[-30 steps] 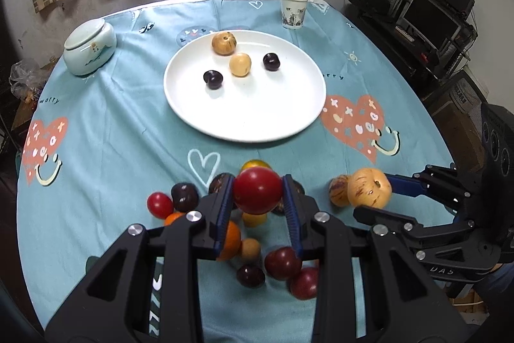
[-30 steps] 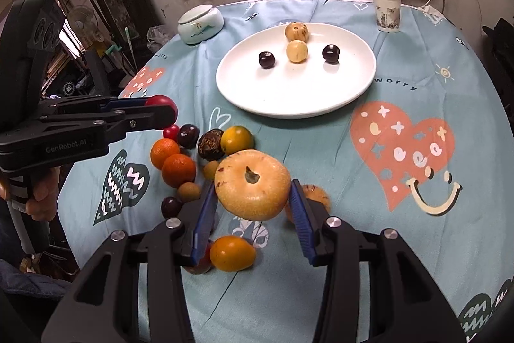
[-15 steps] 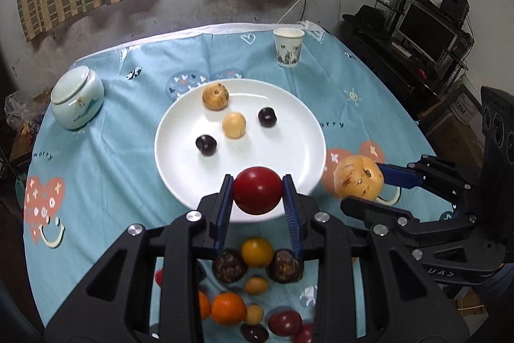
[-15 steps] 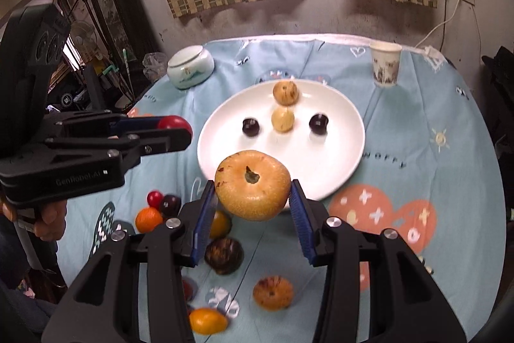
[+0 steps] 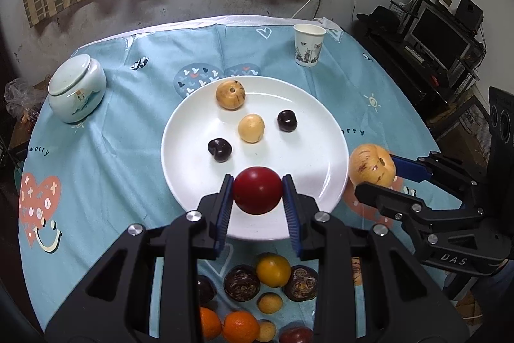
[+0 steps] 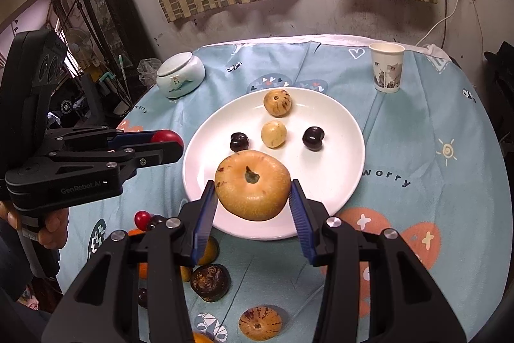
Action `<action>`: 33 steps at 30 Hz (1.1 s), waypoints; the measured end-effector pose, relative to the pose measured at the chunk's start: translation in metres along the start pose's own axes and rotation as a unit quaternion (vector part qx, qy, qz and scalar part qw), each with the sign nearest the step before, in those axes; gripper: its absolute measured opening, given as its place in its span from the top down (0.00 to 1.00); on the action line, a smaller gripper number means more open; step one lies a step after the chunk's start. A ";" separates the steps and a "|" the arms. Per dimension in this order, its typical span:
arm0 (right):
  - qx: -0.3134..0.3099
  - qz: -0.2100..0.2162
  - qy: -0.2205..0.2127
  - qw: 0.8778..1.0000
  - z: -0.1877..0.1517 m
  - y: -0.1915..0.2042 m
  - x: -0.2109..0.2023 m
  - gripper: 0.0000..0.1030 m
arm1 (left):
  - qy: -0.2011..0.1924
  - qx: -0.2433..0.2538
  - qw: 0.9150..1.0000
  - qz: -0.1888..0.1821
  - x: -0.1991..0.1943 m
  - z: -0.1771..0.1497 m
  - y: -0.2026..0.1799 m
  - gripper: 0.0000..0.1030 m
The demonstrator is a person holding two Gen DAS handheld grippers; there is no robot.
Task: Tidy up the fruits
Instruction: 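Carry the red plum and tan pear to the plate and release both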
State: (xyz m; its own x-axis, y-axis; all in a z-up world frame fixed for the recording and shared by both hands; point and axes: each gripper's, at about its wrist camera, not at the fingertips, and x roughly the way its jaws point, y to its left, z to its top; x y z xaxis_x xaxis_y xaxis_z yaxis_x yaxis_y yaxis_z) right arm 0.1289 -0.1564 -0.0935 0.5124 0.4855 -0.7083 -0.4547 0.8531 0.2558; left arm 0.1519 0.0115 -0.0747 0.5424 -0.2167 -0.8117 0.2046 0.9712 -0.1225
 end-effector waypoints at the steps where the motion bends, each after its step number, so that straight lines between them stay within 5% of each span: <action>1: 0.000 -0.001 0.002 1.000 0.000 0.000 0.002 0.55 | 0.001 -0.001 1.000 0.000 0.001 0.000 0.000 0.70; 33: 0.001 -0.023 0.031 0.999 0.028 -0.022 0.075 0.55 | 0.036 0.007 0.999 0.035 0.076 0.026 0.003 0.70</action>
State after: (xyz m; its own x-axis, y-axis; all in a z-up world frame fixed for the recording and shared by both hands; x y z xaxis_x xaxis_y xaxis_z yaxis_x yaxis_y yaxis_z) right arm 0.1981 -0.1336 -0.1335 0.4862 0.4321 -0.7595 -0.4295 0.8751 0.2229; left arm 0.2150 -0.0045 -0.1216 0.4959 -0.1409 -0.8568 0.1798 0.9820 -0.0575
